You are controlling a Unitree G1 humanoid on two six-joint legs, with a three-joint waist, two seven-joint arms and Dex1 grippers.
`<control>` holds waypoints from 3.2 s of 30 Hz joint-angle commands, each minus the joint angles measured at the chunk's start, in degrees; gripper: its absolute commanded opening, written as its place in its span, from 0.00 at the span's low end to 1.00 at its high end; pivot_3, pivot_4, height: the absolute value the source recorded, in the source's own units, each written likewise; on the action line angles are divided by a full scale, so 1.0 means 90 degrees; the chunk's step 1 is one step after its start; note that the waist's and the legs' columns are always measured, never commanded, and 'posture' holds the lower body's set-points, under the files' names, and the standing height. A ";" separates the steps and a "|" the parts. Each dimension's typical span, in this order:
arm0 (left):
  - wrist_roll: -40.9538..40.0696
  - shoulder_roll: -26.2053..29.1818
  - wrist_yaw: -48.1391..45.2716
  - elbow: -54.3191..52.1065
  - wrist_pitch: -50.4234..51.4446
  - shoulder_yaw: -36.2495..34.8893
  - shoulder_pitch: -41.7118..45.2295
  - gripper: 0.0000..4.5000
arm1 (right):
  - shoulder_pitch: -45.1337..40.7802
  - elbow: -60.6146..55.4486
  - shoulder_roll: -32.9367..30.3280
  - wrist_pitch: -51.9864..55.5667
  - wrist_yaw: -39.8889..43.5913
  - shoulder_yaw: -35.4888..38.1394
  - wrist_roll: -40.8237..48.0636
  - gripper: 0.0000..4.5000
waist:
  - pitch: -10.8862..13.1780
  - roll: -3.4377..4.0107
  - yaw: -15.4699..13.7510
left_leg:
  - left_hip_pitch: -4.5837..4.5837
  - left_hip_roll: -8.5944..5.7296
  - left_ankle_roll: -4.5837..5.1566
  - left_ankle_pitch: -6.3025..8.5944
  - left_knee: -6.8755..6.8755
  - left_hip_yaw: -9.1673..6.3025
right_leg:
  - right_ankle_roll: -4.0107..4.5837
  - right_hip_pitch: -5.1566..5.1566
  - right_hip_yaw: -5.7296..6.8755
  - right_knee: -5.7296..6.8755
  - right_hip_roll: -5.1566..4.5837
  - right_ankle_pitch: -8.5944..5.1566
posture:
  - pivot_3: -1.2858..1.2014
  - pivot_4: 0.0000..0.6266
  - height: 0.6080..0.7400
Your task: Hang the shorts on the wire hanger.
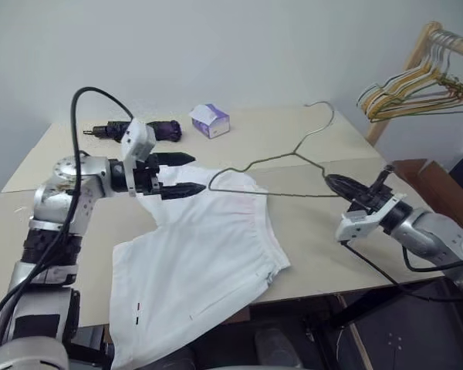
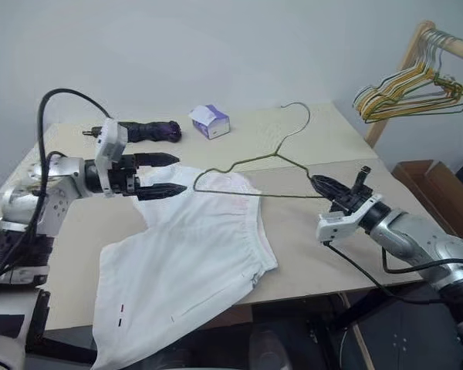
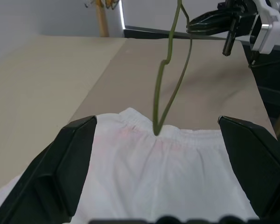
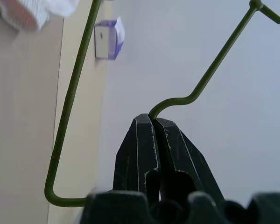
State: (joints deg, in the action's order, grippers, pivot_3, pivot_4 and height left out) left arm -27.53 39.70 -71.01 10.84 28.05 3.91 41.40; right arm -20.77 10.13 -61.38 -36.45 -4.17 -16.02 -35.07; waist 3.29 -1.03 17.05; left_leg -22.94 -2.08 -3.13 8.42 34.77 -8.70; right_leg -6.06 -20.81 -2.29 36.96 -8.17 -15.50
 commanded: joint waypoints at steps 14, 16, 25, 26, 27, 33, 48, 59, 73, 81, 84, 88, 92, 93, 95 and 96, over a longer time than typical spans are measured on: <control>0.1340 -0.0499 -0.1262 0.0943 -0.1261 0.1185 0.0592 1.00 | -0.1481 0.0360 0.0541 -0.1535 0.1010 -0.0045 -0.0785 0.01 | 0.0000 -0.0001 0.0417 | 0.0062 0.0000 0.0000 0.0001 -0.0012 -0.0004 | -0.0004 0.0067 0.0003 -0.0014 -0.0001 -0.0001 | 0.39 0.00 1.00; 0.1398 -0.0507 -0.1301 0.0924 -0.1261 0.1200 0.0591 1.00 | -0.1550 0.0412 0.0593 -0.1580 0.1033 -0.0025 -0.0813 0.01 | 0.0000 -0.0001 0.0459 | 0.0062 0.0000 0.0001 0.0001 -0.0013 -0.0005 | -0.0005 0.0068 0.0003 -0.0014 -0.0001 -0.0002 | 0.39 0.00 1.00; 0.1671 -0.0549 -0.1412 0.0885 -0.1124 0.1329 0.0528 1.00 | -0.1695 0.0459 0.0664 -0.1588 0.0970 0.0043 -0.1198 0.01 | 0.0000 -0.0001 0.0505 | 0.0069 0.0000 0.0001 0.0001 -0.0013 -0.0006 | -0.0006 0.0073 0.0002 -0.0011 -0.0001 -0.0002 | 0.39 0.00 1.00; 0.1782 -0.0519 -0.1422 0.0883 -0.1144 0.1412 0.0520 1.00 | -0.1716 0.0467 0.0664 -0.1559 0.0946 0.0054 -0.1255 0.01 | 0.0000 -0.0001 0.0506 | 0.0069 -0.0001 0.0001 0.0001 -0.0013 -0.0006 | -0.0007 0.0073 0.0002 -0.0011 -0.0001 -0.0003 | 0.39 0.00 1.00; 0.1882 -0.0494 -0.1428 0.0885 -0.1187 0.1482 0.0511 1.00 | -0.1737 0.0472 0.0671 -0.1530 0.0923 0.0067 -0.1302 0.01 | 0.0000 -0.0001 0.0508 | 0.0069 -0.0001 0.0001 0.0001 -0.0012 -0.0006 | -0.0007 0.0073 0.0001 -0.0012 -0.0001 -0.0003 | 0.39 0.00 1.00; 0.2152 -0.0500 -0.1361 0.0825 -0.1123 0.1611 0.0430 1.00 | -0.1785 0.0438 0.0667 -0.1312 0.0834 0.0138 -0.1559 0.01 | 0.0000 -0.0001 0.0515 | 0.0070 -0.0001 0.0001 0.0001 -0.0013 -0.0007 | -0.0007 0.0073 0.0001 -0.0010 -0.0001 -0.0003 | 0.39 0.00 1.00; 0.2334 -0.0565 -0.0952 0.0873 -0.1175 0.1552 0.0396 0.28 | -0.1859 0.0385 0.0631 -0.0959 0.0820 0.0306 -0.1545 0.00 | 0.0000 -0.0001 0.0539 | 0.0072 -0.0001 0.0001 0.0001 -0.0013 -0.0007 | -0.0009 0.0075 0.0001 -0.0008 -0.0002 -0.0004 | 0.39 0.00 1.00; 0.2322 -0.0655 -0.0706 0.1064 -0.1183 0.1443 0.0534 0.00 | -0.1772 0.0301 0.0645 -0.0826 0.0890 0.0365 -0.1400 0.00 | 0.0000 -0.0001 0.0631 | 0.0072 -0.0001 0.0001 0.0001 -0.0012 -0.0008 | -0.0010 0.0075 0.0001 -0.0007 -0.0002 -0.0004 | 0.38 0.00 1.00; 0.3151 -0.0004 -0.0264 0.1067 -0.2800 0.1465 0.0236 0.00 | -0.0148 -0.1650 0.0266 0.1072 0.4779 0.0388 0.4701 0.94 | 0.0000 -0.0002 0.0633 | 0.0076 -0.0001 0.0003 0.0002 -0.0008 -0.0008 | -0.0014 0.0086 0.0003 -0.0007 -0.0004 -0.0005 | 0.39 0.00 1.00; 0.3266 0.0025 -0.0170 0.0958 -0.3722 0.1353 0.0073 0.00 | -0.0734 -0.2755 -0.0492 0.5311 0.6742 0.0391 0.6297 0.99 | 0.0001 -0.0002 0.0489 | 0.0072 0.0000 0.0002 0.0005 -0.0007 -0.0011 | -0.0019 0.0079 0.0006 -0.0007 -0.0007 -0.0003 | 0.40 0.00 1.00; 0.3220 -0.0027 -0.0172 0.0893 -0.3759 0.1346 0.0086 0.00 | -0.1106 -0.2792 -0.0358 0.5994 0.7168 0.0120 0.6030 0.99 | 0.0000 -0.0002 0.0420 | 0.0063 0.0000 0.0001 0.0006 -0.0013 -0.0013 | -0.0015 0.0065 0.0007 -0.0004 -0.0008 -0.0006 | 0.40 0.00 1.00; 0.3167 -0.0098 -0.0212 0.0876 -0.3817 0.1346 0.0143 0.00 | -0.1698 -0.2644 0.0051 0.6844 0.7299 -0.0362 0.5399 0.99 | 0.0000 -0.0001 0.0409 | 0.0049 -0.0014 0.0002 0.0005 -0.0010 -0.0010 | -0.0021 0.0053 0.0005 -0.0005 -0.0024 -0.0007 | 0.40 0.00 1.00; 0.3130 -0.0183 -0.0355 0.0924 -0.3921 0.1367 0.0263 0.00 | -0.2159 -0.2229 0.0466 0.7417 0.7483 -0.0786 0.4845 0.99 | 0.0000 -0.0001 0.0379 | 0.0039 -0.0016 0.0003 0.0005 -0.0004 -0.0011 | -0.0029 0.0047 0.0006 -0.0004 -0.0025 -0.0004 | 0.40 0.00 1.00; 0.3133 -0.0196 -0.0372 0.0937 -0.3932 0.1366 0.0279 0.00 | -0.2202 -0.2193 0.0525 0.7507 0.7548 -0.0803 0.4797 0.99 | 0.0000 -0.0001 0.0356 | 0.0038 -0.0016 0.0003 0.0005 -0.0004 -0.0012 | -0.0030 0.0047 0.0007 -0.0004 -0.0025 -0.0004 | 0.40 0.00 1.00; 0.3149 -0.0234 -0.0367 0.0972 -0.4008 0.1363 0.0303 0.00 | -0.2283 -0.2139 0.0628 0.7612 0.7628 -0.0871 0.4641 0.90 | 0.0000 -0.0001 0.0320 | 0.0037 -0.0016 0.0003 0.0005 -0.0005 -0.0013 | -0.0033 0.0046 0.0007 -0.0004 -0.0025 -0.0006 | 0.40 0.00 1.00; 0.3152 -0.0248 -0.0361 0.0985 -0.4039 0.1359 0.0307 0.00 | -0.2301 -0.2122 0.0667 0.7635 0.7655 -0.0884 0.4563 0.85 | 0.0000 -0.0001 0.0306 | 0.0037 -0.0017 0.0003 0.0005 -0.0005 -0.0013 | -0.0035 0.0045 0.0007 -0.0004 -0.0025 -0.0007 | 0.40 0.00 1.00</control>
State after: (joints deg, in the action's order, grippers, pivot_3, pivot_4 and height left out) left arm 2.04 37.69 -74.43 20.39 -7.26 17.60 42.42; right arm -39.65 -8.47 -55.52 31.54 64.04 -24.37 7.25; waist 3.29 -1.03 19.81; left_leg -22.61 -2.23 -3.10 8.46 34.73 -8.82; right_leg -6.39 -20.41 -2.23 36.92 -8.39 -15.57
